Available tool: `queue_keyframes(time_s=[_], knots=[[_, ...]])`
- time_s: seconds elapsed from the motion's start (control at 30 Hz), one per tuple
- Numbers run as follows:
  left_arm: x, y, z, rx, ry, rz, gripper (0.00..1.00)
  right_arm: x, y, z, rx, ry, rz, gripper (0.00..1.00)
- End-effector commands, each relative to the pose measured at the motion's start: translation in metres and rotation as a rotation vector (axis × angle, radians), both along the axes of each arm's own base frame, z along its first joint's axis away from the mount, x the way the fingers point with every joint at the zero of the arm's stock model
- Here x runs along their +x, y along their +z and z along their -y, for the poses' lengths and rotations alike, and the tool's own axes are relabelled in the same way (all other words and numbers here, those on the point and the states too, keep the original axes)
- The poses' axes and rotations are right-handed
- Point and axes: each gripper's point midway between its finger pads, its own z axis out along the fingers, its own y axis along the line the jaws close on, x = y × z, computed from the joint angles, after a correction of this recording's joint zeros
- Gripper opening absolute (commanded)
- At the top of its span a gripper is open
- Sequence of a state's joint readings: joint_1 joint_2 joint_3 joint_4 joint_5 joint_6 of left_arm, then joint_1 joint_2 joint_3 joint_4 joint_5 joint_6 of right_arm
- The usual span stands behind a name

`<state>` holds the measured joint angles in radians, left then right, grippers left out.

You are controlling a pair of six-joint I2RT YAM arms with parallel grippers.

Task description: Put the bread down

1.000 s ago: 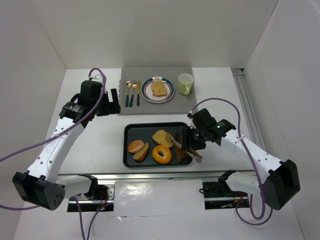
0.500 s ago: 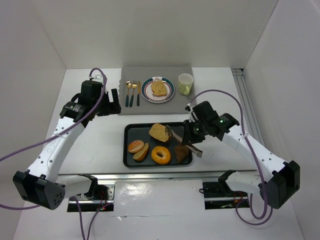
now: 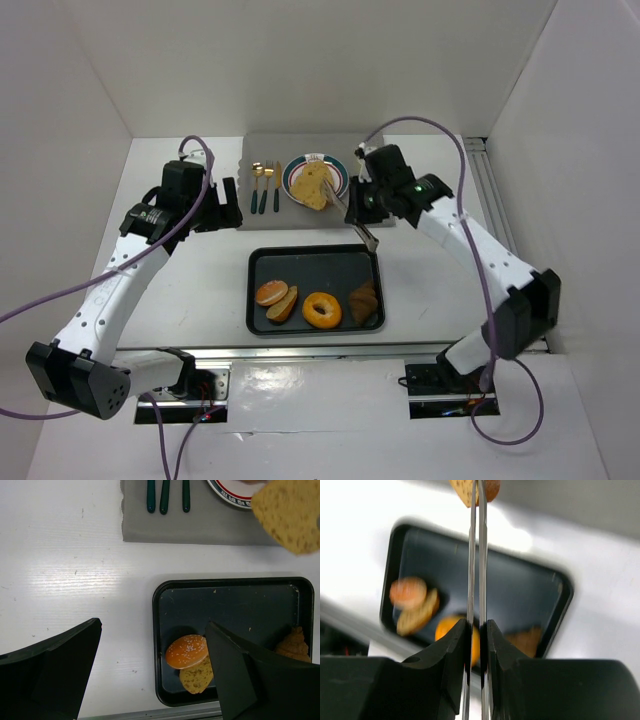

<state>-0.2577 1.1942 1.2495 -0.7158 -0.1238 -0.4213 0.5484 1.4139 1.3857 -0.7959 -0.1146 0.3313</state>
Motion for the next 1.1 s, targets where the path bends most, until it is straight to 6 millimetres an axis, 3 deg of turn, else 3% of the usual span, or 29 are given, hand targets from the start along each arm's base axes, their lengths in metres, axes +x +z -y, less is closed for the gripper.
queue_keyframes(time_s=[0.0,0.03,0.07,0.1,0.17,0.2,0.33,0.4,0.5,0.57,0.6,0.7,0.83,0.9,1.07], knots=[[0.006,0.009,0.005,-0.024,-0.019,0.035,0.98,0.083,0.025,-0.011,0.022,-0.107,0.180,0.00],[0.005,0.005,0.004,-0.022,-0.019,0.025,0.98,0.100,0.023,-0.007,0.010,-0.132,0.192,0.00],[0.003,0.008,0.006,-0.030,-0.026,0.032,0.98,0.116,0.035,-0.012,0.035,-0.136,0.221,0.00],[0.003,0.008,0.006,-0.030,-0.026,0.032,0.98,0.132,0.013,-0.014,0.010,-0.145,0.181,0.00],[-0.001,0.003,0.005,-0.028,-0.026,0.024,0.98,0.154,0.013,-0.016,0.008,-0.160,0.209,0.00],[-0.004,0.005,0.004,-0.028,-0.026,0.026,0.98,0.164,-0.005,-0.015,-0.011,-0.170,0.179,0.00],[-0.012,-0.003,0.008,-0.051,-0.042,0.007,1.00,0.185,-0.027,-0.010,-0.009,-0.185,0.156,0.02],[-0.013,-0.006,0.008,-0.049,-0.042,-0.002,1.00,0.186,-0.032,-0.014,0.003,-0.169,0.147,0.04],[-0.015,-0.014,0.007,-0.052,-0.036,-0.021,1.00,0.184,-0.036,-0.014,-0.002,-0.169,0.137,0.15],[-0.016,-0.014,0.009,-0.058,-0.042,-0.023,1.00,0.179,-0.032,-0.012,0.000,-0.169,0.141,0.28],[-0.017,-0.015,0.008,-0.056,-0.042,-0.032,1.00,0.179,-0.018,-0.012,0.018,-0.170,0.173,0.32],[-0.019,-0.019,0.008,-0.054,-0.042,-0.041,1.00,0.176,-0.010,-0.010,0.024,-0.170,0.184,0.42],[-0.019,-0.019,0.008,-0.054,-0.042,-0.041,1.00,0.173,0.009,-0.007,0.036,-0.179,0.222,0.51],[-0.019,-0.019,0.008,-0.054,-0.042,-0.041,1.00,0.168,0.013,-0.010,0.037,-0.170,0.222,0.51],[-0.017,-0.015,0.008,-0.056,-0.042,-0.030,1.00,0.154,0.050,-0.014,0.077,-0.155,0.288,0.51]])
